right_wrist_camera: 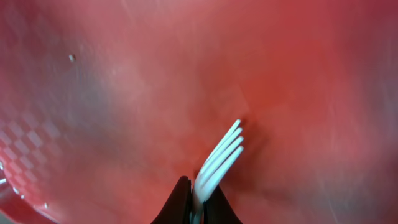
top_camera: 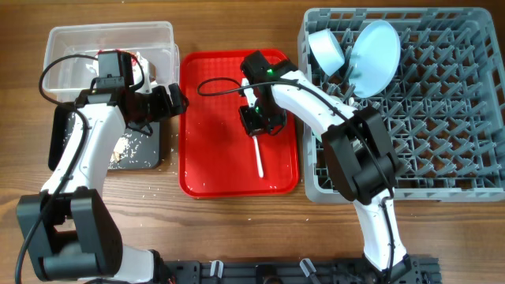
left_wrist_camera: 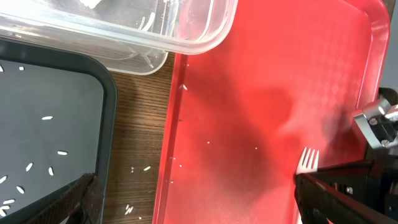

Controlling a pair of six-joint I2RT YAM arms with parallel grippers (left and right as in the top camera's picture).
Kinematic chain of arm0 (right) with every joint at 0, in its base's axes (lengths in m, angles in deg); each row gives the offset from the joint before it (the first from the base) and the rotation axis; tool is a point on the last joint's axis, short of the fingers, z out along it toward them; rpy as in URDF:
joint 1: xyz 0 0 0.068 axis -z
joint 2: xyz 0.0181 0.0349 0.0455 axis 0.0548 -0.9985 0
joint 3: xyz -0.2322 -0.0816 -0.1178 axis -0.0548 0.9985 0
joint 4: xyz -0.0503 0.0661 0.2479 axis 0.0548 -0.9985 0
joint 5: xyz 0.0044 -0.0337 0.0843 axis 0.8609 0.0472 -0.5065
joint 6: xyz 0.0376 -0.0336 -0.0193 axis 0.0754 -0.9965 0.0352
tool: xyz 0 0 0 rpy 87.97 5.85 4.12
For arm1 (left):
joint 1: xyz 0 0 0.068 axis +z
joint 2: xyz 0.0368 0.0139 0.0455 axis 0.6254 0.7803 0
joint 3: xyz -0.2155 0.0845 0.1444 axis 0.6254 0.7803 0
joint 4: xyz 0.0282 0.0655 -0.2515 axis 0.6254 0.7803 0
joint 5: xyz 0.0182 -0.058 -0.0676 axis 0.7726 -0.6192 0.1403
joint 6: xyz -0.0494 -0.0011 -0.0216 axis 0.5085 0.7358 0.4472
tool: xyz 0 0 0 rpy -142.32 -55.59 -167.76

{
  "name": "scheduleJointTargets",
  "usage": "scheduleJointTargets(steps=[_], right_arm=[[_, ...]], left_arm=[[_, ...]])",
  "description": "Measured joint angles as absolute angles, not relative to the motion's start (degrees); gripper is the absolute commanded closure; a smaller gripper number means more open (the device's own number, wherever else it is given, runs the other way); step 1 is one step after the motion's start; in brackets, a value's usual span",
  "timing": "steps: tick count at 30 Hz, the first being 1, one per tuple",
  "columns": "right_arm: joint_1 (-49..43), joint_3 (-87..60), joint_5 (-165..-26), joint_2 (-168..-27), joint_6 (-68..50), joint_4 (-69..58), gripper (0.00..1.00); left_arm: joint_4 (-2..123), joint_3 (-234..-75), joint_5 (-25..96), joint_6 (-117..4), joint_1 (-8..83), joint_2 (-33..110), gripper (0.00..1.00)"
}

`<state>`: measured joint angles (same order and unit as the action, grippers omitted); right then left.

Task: Sort waste into correct bins and load items into the dishwasher rack
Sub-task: 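Return the right gripper to the red tray and grasp the white fork, then carry the white fork into the rack and release it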

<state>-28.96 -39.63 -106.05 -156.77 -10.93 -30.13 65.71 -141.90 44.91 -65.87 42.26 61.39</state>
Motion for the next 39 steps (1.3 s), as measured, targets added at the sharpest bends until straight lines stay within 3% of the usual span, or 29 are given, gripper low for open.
scheduleJointTargets(steps=[5, 15, 22, 29, 30, 32, 33, 34, 39], right_arm=[[-28.5, -44.03, -104.92, -154.48, -12.57, -36.09, 0.96], [-17.79, -47.44, -92.11, -129.41, -13.84, -45.6, 0.96], [-10.86, -45.95, -83.21, -127.83, -17.88, -48.75, 0.96], [-7.34, -32.9, -75.91, -127.86, -22.36, -42.94, 0.96], [-7.06, -31.17, -75.34, -127.9, -23.04, -41.56, 0.91], [-6.49, -27.09, -74.34, -127.9, -24.46, -38.28, 0.21], [-6.27, -25.19, -74.03, -127.9, -24.9, -37.08, 0.1], [-6.07, -23.83, -73.83, -127.92, -24.99, -36.66, 0.04], [-6.03, -24.84, -73.44, -127.94, -25.31, -37.69, 0.02]], left_arm=[[65.73, -141.9, 44.91, -65.87, 42.28, 61.39, 0.0], [65.71, -141.92, 44.91, -65.89, 42.26, 61.39, 0.0], [65.71, -141.92, 44.91, -65.87, 42.26, 61.39, 0.0], [65.71, -141.92, 44.93, -65.87, 42.26, 61.39, 0.0], [65.69, -141.92, 44.91, -65.87, 42.28, 61.39, 0.0], [65.69, -141.9, 44.91, -65.89, 42.26, 61.39, 0.0], [65.75, -141.9, 44.91, -65.87, 42.28, 61.39, 0.0], [65.71, -141.9, 44.91, -65.87, 42.26, 61.39, 0.0], [65.71, -141.92, 44.91, -65.87, 42.26, 61.39, 0.0]])
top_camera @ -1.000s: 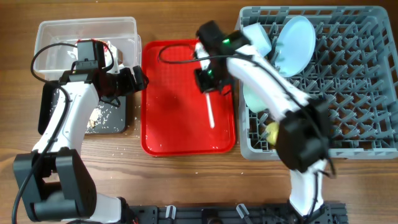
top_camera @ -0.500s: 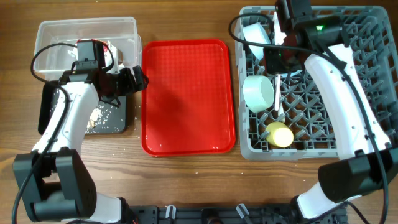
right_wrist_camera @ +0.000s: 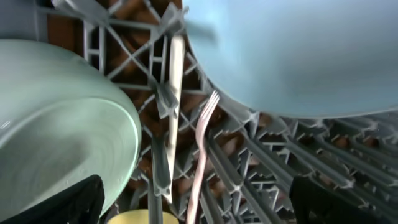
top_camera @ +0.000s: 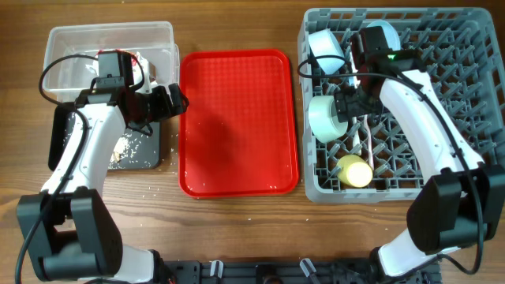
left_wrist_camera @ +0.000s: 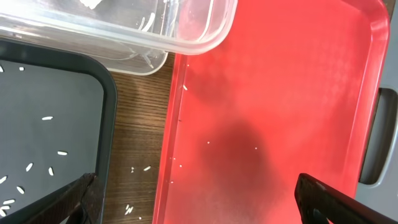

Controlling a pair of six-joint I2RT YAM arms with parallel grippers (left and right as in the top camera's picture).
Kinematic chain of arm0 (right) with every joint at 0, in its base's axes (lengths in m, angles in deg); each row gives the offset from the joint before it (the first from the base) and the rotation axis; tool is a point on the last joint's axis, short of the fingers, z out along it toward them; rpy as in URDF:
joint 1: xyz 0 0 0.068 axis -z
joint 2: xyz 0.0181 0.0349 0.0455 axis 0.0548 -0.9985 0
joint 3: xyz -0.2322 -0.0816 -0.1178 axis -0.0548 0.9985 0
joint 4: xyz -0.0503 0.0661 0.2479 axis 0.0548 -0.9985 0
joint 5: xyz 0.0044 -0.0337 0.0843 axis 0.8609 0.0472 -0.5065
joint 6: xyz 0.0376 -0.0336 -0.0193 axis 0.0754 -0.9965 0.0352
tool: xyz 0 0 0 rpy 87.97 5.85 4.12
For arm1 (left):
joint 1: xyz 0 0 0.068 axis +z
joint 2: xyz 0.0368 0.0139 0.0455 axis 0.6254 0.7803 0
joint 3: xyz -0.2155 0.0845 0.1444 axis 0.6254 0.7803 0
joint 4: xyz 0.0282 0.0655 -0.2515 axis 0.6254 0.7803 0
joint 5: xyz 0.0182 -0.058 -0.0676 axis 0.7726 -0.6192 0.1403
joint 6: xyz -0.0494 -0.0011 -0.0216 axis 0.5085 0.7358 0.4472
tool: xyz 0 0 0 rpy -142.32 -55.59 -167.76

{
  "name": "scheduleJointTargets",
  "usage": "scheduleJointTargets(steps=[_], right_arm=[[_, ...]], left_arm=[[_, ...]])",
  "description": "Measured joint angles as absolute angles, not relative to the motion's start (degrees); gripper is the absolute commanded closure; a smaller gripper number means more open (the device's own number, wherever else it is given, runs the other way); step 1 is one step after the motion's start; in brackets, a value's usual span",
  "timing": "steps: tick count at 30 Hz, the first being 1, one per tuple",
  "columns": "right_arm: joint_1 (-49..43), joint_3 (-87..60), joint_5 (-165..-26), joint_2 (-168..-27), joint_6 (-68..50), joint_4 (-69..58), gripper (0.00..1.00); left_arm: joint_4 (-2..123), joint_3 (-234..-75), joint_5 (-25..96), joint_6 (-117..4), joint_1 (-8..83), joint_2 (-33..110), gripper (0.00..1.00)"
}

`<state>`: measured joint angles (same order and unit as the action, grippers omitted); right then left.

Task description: Sort waste into correct bins and load items into the dishwasher rack

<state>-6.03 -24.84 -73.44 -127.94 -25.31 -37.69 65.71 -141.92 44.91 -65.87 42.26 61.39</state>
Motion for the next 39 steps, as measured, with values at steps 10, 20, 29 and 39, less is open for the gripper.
scheduleJointTargets(steps=[10, 20, 29, 39], right_arm=[[-6.03, -42.56, -85.35, -108.4, -24.9, -42.56, 0.0], [-6.03, -42.5, -93.68, -104.38, -25.25, -43.48, 0.0], [-6.03, -32.51, -94.07, -100.93, -26.95, -23.18, 0.0], [-6.03, 16.74, -94.01, -70.42, -32.44, 13.24, 0.0]], left_arm=[[65.71, -141.92, 44.93, -65.87, 42.26, 61.39, 0.0], [65.71, -141.9, 44.91, -65.87, 42.28, 61.39, 0.0], [65.73, -141.92, 44.91, -65.87, 42.26, 61.39, 0.0], [65.75, -141.92, 45.11, -65.87, 42.26, 61.37, 0.0]])
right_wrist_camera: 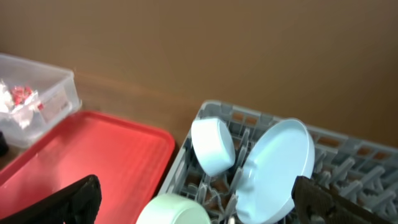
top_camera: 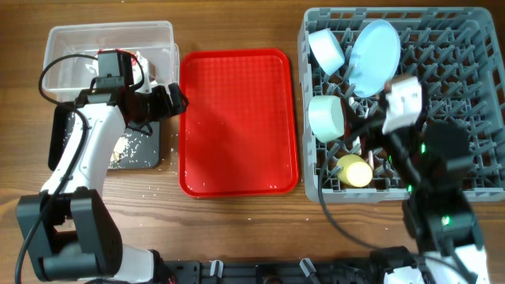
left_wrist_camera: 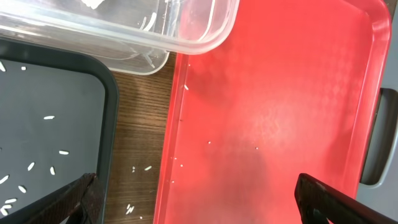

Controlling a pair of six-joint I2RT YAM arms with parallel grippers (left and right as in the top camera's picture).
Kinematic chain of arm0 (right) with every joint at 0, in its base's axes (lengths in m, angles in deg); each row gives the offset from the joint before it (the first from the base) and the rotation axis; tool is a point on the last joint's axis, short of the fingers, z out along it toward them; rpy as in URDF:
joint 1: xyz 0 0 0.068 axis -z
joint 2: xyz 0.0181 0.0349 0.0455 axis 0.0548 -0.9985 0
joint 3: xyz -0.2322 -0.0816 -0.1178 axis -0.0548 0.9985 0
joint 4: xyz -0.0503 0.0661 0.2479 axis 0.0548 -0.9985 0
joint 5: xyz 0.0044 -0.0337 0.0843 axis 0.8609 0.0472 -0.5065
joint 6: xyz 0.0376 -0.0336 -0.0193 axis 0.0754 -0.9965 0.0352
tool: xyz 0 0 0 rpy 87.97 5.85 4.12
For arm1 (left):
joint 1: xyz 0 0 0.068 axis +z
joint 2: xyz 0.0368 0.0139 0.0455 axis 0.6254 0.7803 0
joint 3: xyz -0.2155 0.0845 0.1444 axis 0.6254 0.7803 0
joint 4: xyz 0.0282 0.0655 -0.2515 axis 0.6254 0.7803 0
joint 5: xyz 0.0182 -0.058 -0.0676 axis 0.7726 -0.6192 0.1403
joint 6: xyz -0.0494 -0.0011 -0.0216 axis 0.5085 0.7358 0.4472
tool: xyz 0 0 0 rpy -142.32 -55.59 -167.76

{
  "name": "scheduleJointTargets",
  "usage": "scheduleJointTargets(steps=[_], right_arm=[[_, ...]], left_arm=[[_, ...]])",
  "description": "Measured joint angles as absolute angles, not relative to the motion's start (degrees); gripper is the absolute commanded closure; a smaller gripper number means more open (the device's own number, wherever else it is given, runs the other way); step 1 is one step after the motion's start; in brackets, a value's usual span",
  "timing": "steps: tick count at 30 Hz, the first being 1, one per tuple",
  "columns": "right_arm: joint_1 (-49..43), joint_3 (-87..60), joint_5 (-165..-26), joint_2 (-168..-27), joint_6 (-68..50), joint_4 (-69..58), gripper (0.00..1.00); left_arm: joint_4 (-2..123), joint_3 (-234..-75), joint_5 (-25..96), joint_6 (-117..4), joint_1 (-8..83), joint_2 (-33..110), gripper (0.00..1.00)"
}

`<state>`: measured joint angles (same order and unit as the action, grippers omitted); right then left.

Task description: Sort waste into correct bins and load items into the dishwasher rack

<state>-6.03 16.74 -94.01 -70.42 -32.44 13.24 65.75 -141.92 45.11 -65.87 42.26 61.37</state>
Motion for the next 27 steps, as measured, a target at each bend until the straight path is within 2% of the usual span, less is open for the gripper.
scheduleJointTargets(steps=[4, 10, 18, 20, 27], right_arm=[[-6.03, 31.86, -93.83, -55.88, -32.37, 26.24, 0.0], [-6.03, 47.45, -93.86, -42.83, -31.11, 33.54, 0.0], [-6.03, 59.47, -95.71, -31.6, -27.43, 31.57, 0.0], [-6.03, 60.06, -96.3, -29.26, -27.02, 28.14, 0.0], [-6.03, 60.03, -96.89, -27.49, -26.52, 28.14, 0.0]], left_arm=[[65.71, -141.92, 45.11, -65.87, 42.26, 61.33, 0.0], [65.69, -141.92, 45.11, -65.89, 42.26, 61.3, 0.0], [65.75, -141.92, 45.11, -65.87, 42.26, 61.3, 0.0], [65.69, -141.92, 45.13, -65.87, 42.26, 61.3, 0.0], [65.71, -141.92, 45.11, -65.87, 42.28, 61.3, 0.0]])
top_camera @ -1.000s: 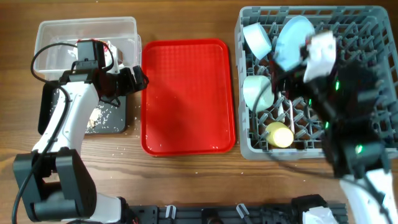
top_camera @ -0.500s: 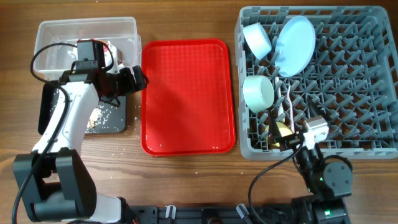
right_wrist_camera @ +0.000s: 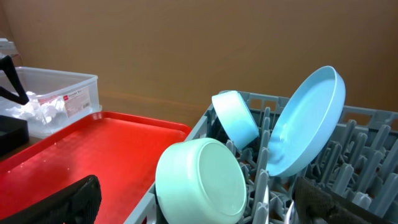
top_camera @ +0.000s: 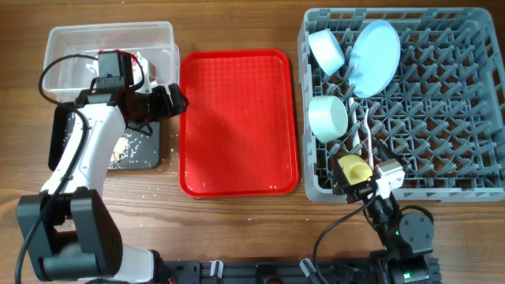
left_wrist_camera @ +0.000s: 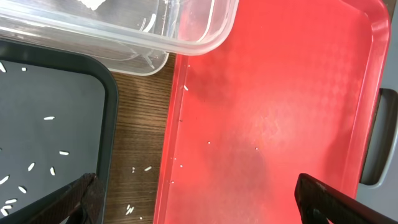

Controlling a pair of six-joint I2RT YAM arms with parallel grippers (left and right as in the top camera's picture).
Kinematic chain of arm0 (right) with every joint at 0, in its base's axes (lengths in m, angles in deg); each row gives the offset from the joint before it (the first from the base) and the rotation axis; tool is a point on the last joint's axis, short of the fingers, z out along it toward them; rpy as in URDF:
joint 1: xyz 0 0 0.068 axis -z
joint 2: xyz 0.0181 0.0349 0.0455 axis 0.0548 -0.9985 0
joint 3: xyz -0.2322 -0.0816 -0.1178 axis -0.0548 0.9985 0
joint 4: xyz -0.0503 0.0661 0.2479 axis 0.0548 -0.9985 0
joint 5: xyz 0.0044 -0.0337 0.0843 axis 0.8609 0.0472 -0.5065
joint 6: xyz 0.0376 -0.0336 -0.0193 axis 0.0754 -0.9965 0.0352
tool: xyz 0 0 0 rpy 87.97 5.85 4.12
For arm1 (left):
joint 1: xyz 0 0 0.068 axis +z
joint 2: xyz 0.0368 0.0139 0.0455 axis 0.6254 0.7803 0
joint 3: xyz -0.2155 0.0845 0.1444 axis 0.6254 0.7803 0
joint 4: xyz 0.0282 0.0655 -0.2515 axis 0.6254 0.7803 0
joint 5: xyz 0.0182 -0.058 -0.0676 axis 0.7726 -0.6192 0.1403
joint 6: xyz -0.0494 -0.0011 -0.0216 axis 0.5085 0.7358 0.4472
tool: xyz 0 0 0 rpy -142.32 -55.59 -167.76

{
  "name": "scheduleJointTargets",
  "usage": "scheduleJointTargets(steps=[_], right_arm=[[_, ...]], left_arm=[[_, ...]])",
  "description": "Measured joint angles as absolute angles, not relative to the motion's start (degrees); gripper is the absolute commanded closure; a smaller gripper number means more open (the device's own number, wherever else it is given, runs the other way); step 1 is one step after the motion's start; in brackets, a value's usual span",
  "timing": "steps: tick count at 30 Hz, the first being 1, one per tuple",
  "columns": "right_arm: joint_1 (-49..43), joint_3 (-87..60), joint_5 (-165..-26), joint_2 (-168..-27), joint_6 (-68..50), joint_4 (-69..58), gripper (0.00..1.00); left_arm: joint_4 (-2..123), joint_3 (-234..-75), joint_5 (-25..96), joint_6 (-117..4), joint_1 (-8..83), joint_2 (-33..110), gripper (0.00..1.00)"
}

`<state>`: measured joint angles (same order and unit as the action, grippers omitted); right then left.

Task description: Sort waste into correct bins and load items into the dishwasher rack

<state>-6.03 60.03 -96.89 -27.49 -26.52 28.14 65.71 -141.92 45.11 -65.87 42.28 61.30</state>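
The red tray (top_camera: 237, 118) holds only a few rice grains. The grey dishwasher rack (top_camera: 442, 102) carries a blue bowl (top_camera: 325, 49), a blue plate (top_camera: 374, 57), a green bowl (top_camera: 327, 118), a yellow cup (top_camera: 353, 168) and a white fork (top_camera: 369, 140) lying among the tines. My left gripper (left_wrist_camera: 199, 202) hangs open over the tray's left edge, holding nothing. My right gripper (right_wrist_camera: 205, 200) is open and empty, low at the rack's front edge, facing the green bowl (right_wrist_camera: 202, 180).
A clear plastic bin (top_camera: 110, 47) with crumpled waste stands at the back left. A black tray (top_camera: 138, 146) scattered with rice lies in front of it under my left arm. Loose grains dot the wood (left_wrist_camera: 140, 168) between black tray and red tray.
My right arm was raised over the middle of the rack; now it is drawn back low at the table's front edge, below the rack. The left arm has not moved.
My right gripper was shut on the white fork on the red tray. Then it stood open over the rack with the fork lying among the tines beside the green bowl. After that it was lifted above the rack, and now it sits back at the front edge.
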Motion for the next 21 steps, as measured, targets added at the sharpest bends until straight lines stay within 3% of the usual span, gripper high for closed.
scheduleJointTargets(steps=[21], right_arm=[[-6.03, 60.03, -97.09, -27.49, -26.34, 28.12, 0.0]], left_arm=[[67.96, -141.9, 46.85, -65.85, 42.22, 57.13, 0.0]])
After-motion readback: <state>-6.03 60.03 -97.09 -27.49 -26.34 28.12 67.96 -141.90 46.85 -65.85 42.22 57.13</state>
